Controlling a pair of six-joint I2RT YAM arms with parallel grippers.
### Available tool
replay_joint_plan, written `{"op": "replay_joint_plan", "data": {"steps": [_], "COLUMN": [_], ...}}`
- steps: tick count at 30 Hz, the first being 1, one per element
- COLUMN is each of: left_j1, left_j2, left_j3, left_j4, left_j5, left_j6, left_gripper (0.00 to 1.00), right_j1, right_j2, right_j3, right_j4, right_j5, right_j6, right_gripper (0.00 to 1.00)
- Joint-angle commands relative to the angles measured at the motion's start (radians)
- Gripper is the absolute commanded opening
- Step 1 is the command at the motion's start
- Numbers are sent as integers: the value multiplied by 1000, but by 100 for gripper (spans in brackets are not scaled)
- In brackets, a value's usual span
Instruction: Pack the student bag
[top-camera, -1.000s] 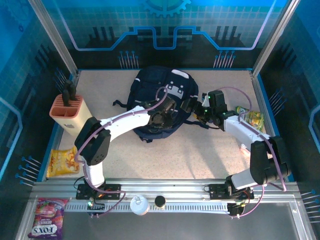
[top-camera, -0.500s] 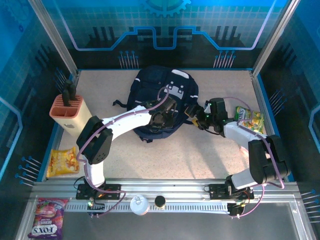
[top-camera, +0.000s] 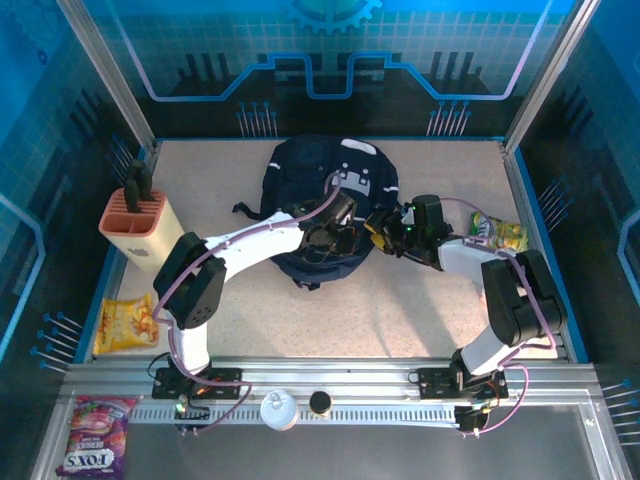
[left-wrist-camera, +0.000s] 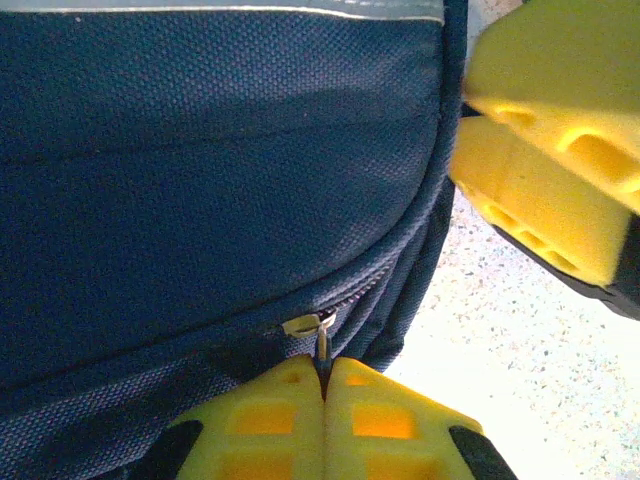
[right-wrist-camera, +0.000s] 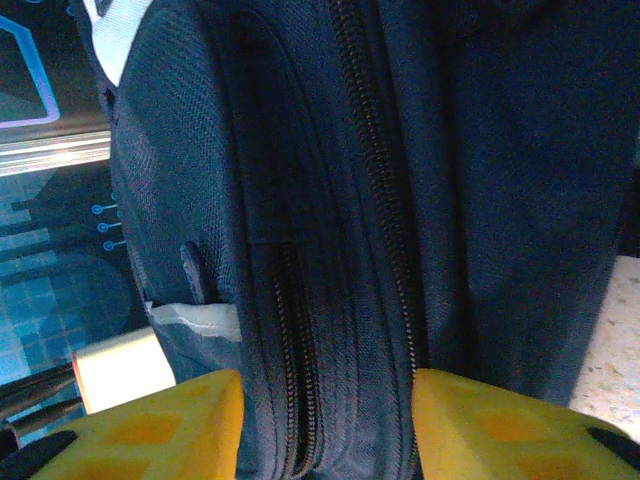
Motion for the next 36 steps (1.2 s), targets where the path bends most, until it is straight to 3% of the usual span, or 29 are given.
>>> {"op": "replay_joint_plan", "data": {"steps": [1,11,19,24,30,36], "left_j1": [-16,-15,0,62,157,173], "left_j2": [-12,-6,-13,-81,-176,-206], "left_j3": [29,39,37,-40,-138,-151], "left_j4": [20,8,-55,-71,-46,-51], "left_j5": [46,49,-15,-57,-32,-35], "left_j6": [35,46,65,85,86,186], "left_gripper": [0,0,0,0,0,0], "right_j1": [22,31,31,5,-53,-131], "right_j2": [19,42,46,11,-22,-43], "right_j3": [45,81,125,125,174,198], "right_j4": [28,-41,-137,-209,-291,-348], "right_j5": [-34,-28,16,81,132,157], "right_j6": [-9,-59,-154,-212,-302,-368], "right_gripper": [45,32,15,12,10,9]}}
